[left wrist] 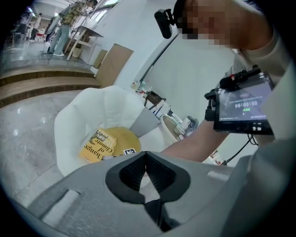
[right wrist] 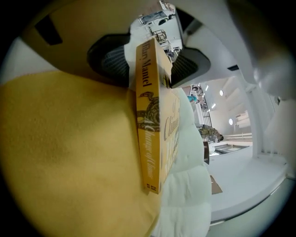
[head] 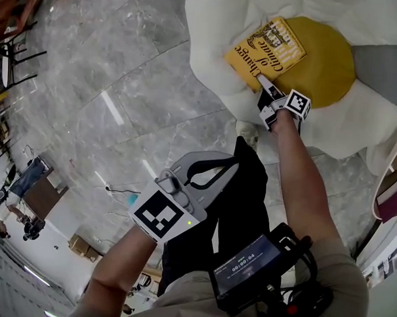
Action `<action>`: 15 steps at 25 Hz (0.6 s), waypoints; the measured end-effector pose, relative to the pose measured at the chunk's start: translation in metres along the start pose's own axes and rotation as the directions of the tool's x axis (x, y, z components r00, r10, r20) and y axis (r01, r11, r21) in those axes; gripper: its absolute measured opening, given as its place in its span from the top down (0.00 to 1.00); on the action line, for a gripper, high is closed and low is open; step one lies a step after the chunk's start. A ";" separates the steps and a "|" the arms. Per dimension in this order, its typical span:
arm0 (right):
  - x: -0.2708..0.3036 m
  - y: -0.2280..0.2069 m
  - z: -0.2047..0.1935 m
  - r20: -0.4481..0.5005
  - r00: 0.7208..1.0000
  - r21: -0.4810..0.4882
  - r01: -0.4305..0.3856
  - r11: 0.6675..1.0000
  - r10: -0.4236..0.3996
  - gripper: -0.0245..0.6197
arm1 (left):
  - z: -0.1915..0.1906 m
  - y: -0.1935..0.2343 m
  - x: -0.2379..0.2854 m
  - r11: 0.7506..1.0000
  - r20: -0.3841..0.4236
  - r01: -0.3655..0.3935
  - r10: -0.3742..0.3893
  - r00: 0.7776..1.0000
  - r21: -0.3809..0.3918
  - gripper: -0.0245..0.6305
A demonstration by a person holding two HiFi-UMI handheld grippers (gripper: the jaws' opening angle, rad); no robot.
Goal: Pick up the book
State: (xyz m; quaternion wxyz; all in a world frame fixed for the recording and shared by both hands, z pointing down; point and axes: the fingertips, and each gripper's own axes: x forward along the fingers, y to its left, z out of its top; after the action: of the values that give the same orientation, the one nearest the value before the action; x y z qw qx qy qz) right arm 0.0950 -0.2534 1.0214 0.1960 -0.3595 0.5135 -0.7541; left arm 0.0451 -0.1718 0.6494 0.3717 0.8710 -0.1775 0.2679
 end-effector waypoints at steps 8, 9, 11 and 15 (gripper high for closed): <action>-0.010 0.022 0.005 0.051 0.999 -0.008 0.004 1.000 -0.003 0.65 | -0.001 -0.005 -0.005 1.000 0.026 -0.001 0.001 1.000 0.000 0.95; -0.014 0.030 0.007 0.063 0.998 -0.001 0.002 1.000 -0.002 0.66 | 0.003 -0.008 -0.009 1.000 0.032 -0.002 0.002 0.999 0.002 0.95; -0.023 0.044 0.010 0.084 0.996 0.010 -0.003 1.000 0.002 0.69 | 0.009 -0.014 -0.017 1.000 0.045 -0.006 0.006 0.999 -0.008 0.95; -0.036 0.060 0.017 0.119 0.993 0.011 0.000 1.000 -0.002 0.72 | 0.014 -0.023 -0.034 1.000 0.061 -0.015 0.015 0.998 -0.015 0.95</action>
State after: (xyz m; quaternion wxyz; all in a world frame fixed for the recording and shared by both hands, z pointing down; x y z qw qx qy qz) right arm 0.1272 -0.2639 0.9574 0.2277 -0.4029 0.4966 -0.7343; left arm 0.0350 -0.1628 0.6085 0.3702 0.8748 -0.1972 0.2425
